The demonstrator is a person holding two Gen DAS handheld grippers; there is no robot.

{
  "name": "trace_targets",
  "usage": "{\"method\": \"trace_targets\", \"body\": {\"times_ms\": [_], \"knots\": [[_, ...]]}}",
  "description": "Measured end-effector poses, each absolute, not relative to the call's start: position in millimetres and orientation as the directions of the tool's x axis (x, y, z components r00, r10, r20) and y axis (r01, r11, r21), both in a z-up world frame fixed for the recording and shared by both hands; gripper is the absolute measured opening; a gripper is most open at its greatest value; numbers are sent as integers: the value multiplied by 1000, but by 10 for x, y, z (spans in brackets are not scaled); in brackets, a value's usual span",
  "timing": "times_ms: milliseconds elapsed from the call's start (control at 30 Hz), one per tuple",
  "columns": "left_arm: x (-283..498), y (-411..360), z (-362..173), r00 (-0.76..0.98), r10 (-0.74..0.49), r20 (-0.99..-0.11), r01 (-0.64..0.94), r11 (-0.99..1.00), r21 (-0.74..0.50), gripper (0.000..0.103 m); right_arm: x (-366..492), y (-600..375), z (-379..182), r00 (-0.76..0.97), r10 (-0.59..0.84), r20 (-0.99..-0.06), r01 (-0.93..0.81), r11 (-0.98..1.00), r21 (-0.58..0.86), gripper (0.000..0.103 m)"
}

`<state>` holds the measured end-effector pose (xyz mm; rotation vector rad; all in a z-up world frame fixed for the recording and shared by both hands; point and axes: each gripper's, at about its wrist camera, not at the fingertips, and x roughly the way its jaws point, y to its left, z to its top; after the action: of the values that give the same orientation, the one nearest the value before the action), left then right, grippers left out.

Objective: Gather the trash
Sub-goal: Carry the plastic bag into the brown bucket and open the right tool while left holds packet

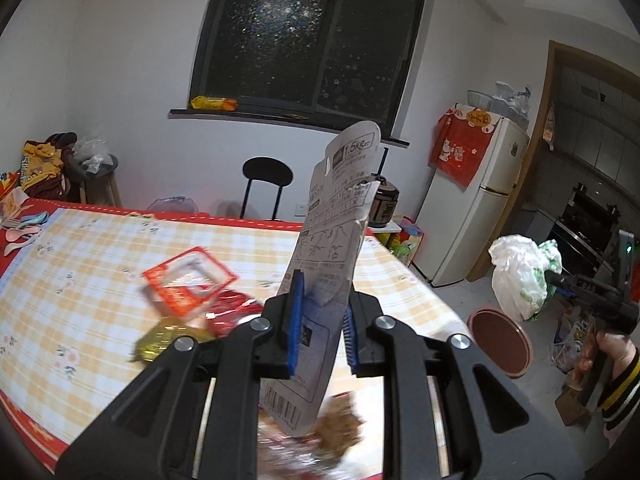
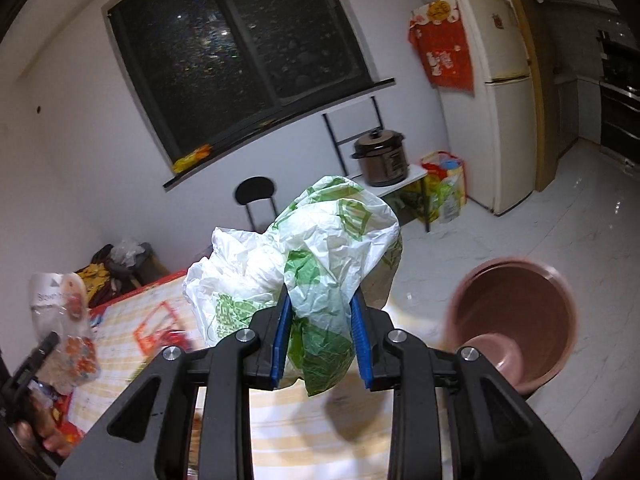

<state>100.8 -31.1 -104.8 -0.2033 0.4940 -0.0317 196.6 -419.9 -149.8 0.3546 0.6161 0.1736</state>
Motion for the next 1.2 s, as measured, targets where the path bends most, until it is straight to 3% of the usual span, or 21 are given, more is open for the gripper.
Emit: {"method": "trace_targets", "body": {"times_ms": [200,400,800,867,933,1067,1200], "knots": [[1224,-1064,-1010,884,-99,-457,12,982,-191,21,2203,-5081,-1756,800,206,-563,32,924,382,28],[1505,-1705,-1105,856,-128,-501,36,981,-189,21,2447,-5726,-2111,742,147,-654,126,927,352,29],[1823,-2265,-1248,818,-153,-554,76,984,-160,21,2773,-6260,-2602,681,134,-720,222,899,377,33],[1834,-2297,-1251,816,-156,-556,79,984,-159,21,2763,-6291,-2616,683,131,-719,227,897,379,37],[1845,-2341,-1254,815,-159,-558,83,984,-159,21,2775,-6332,-2617,691,137,-710,216,898,383,51],[1858,-2413,-1251,813,-176,-555,103,982,-160,21,2771,-6276,-2486,714,125,-689,197,909,368,67],[1919,-2528,-1277,804,-220,-552,149,974,-171,21,2659,-6291,-2309,744,102,-660,197,911,363,92]]}}
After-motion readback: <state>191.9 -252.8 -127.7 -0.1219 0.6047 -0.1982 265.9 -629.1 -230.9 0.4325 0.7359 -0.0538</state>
